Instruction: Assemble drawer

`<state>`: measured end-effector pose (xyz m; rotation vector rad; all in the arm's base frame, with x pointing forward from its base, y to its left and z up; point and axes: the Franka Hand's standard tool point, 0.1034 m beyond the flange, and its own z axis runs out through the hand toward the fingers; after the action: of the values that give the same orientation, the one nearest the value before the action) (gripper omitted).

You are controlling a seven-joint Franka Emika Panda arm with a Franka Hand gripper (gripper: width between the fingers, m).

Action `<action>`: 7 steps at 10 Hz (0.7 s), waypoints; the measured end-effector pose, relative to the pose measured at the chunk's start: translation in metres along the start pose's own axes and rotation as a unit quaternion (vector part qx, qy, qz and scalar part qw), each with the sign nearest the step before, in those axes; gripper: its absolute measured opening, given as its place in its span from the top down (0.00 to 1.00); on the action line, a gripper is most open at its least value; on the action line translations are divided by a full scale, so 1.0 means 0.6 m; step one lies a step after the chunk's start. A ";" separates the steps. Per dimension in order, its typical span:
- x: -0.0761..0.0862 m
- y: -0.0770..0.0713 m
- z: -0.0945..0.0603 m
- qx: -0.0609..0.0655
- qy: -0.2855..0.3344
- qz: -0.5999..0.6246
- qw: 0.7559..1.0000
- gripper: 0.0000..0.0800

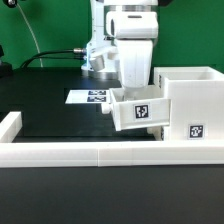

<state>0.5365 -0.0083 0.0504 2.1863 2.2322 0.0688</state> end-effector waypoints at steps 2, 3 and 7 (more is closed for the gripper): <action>-0.002 -0.001 0.001 0.001 0.002 0.006 1.000 0.94; -0.002 -0.001 0.001 0.001 0.002 0.007 1.000 0.94; 0.013 -0.001 0.000 0.001 -0.020 0.036 0.999 0.94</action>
Offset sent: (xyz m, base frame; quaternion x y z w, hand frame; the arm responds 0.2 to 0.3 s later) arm 0.0006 -0.0001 -0.0001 -0.0016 -0.0653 0.0005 0.9979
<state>0.5357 -0.0008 0.0506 2.2469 2.1349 0.0218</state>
